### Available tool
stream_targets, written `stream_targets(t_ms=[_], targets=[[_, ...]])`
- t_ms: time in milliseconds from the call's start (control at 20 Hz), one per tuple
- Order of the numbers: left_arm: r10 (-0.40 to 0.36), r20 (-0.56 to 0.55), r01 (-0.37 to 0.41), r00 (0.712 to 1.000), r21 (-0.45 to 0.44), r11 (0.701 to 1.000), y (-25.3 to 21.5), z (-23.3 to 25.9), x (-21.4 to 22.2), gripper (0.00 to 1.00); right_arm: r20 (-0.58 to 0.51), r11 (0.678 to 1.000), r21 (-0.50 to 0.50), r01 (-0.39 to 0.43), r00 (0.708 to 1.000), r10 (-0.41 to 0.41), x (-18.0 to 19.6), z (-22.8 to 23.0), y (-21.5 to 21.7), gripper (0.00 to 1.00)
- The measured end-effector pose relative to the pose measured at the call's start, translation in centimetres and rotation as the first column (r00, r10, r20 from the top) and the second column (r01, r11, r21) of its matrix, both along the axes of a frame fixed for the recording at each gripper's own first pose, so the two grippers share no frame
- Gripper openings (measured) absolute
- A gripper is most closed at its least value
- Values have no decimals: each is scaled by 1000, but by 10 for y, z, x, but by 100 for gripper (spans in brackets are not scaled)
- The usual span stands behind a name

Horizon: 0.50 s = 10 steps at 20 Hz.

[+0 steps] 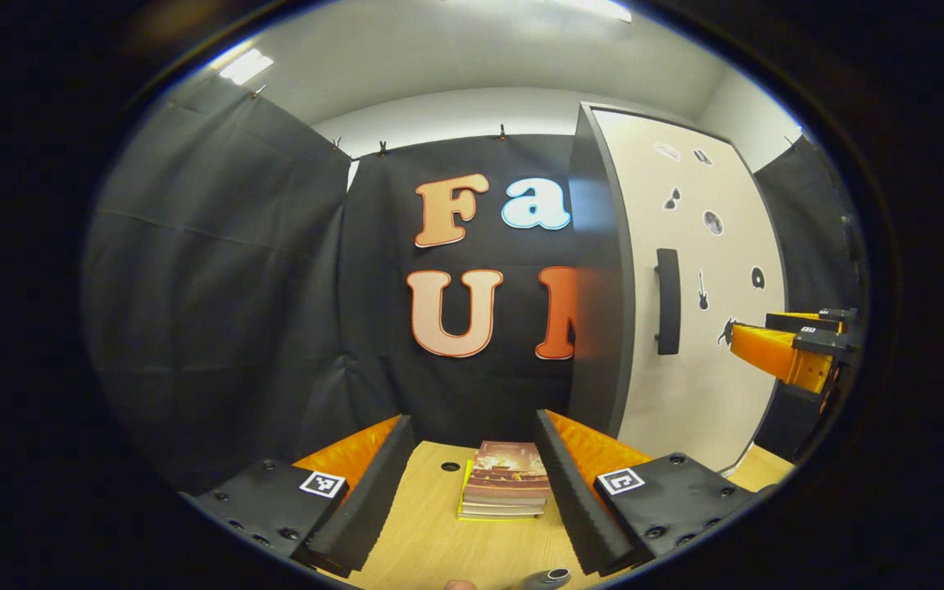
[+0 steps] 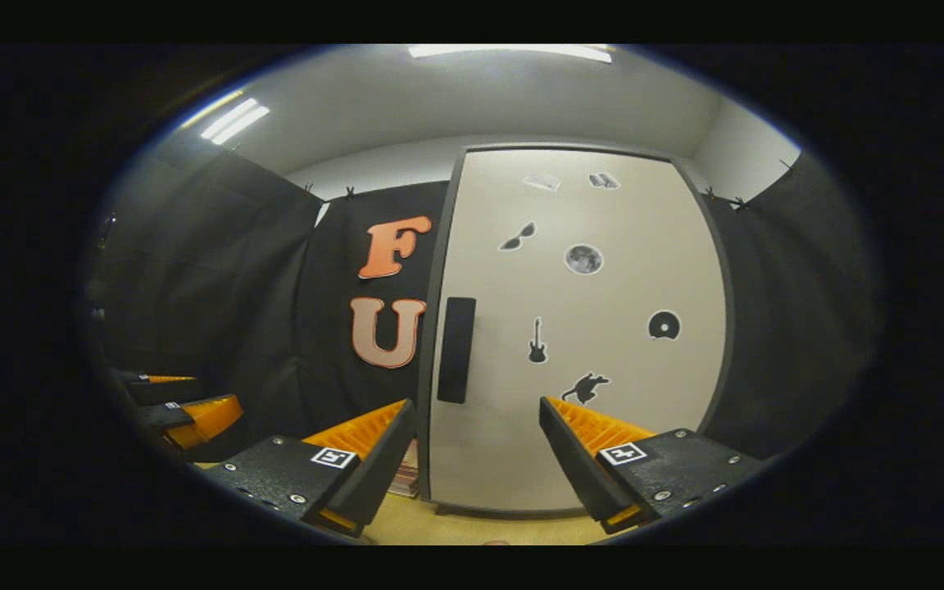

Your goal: Open the cabinet door with the right hand, grasp the bottle in the cabinet with the left hand and place it on the coaster, then close the cabinet door with the right hand.

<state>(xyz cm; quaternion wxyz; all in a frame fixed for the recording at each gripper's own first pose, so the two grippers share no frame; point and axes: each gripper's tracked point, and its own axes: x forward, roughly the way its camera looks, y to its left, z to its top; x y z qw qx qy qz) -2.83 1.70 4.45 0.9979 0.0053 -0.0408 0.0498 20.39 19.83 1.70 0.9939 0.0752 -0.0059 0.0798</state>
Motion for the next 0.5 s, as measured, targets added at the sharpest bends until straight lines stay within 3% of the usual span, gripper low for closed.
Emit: stream_targets(t_ms=[50, 400, 450, 500], targets=[[-14, -7, 14, 1000, -5, 1000, 1, -1, -3, 96, -6, 1000, -1, 7, 1000, -7, -9, 0, 1, 92], [-119, -11, 119, 993, 22, 993, 16, 0, -23, 97, -67, 998, -7, 70, 995, -70, -77, -12, 28, 93], [-129, -13, 130, 992, 27, 991, 19, 0, -28, 96, -81, 998, -6, 70, 994, -71, -87, -14, 32, 97], [-138, -15, 138, 990, 27, 990, 22, -1, -31, 96, -91, 997, -6, 77, 993, -77, -96, -15, 33, 93]])
